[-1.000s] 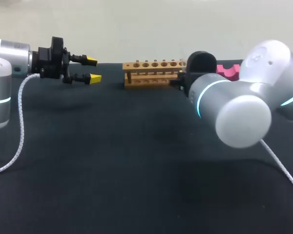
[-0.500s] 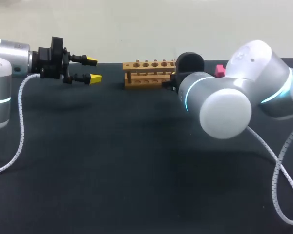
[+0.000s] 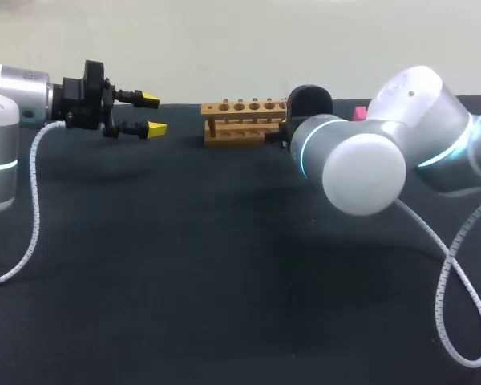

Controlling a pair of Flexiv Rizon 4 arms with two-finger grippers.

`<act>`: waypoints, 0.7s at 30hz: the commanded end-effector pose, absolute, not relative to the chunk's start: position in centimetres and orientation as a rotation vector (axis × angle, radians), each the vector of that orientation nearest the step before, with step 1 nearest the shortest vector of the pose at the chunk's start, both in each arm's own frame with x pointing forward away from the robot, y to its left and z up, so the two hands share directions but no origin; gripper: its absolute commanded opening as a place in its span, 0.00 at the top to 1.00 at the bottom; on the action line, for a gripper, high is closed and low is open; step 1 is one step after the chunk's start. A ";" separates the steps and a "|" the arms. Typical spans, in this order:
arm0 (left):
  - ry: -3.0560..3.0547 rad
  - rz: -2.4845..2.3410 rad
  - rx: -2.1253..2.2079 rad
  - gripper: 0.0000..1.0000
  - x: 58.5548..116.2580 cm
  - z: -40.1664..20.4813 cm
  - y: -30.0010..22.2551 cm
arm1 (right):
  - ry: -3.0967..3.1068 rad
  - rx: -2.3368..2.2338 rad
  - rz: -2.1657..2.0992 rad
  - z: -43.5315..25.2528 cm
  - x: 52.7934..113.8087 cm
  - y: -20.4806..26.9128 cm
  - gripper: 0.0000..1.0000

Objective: Grasp the test tube, adjust it, and insert it.

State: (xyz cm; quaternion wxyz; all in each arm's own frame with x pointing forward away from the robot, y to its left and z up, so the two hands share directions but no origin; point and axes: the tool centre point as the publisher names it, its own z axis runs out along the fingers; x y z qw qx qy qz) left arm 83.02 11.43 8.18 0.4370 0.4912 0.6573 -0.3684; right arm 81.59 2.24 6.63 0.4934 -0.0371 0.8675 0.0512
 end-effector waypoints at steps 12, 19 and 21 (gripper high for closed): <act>1.631 -0.912 1.219 0.00 82.9 8.1 11.4 | 2.169 -0.095 0.123 5.8 82.5 2.5 1.00; 1.631 -0.912 1.219 0.00 82.9 8.1 11.4 | 2.209 -0.099 0.125 5.2 82.5 2.6 1.00; 1.631 -0.912 1.219 0.00 82.9 8.1 11.4 | 2.225 -0.102 0.128 5.1 82.6 2.6 1.00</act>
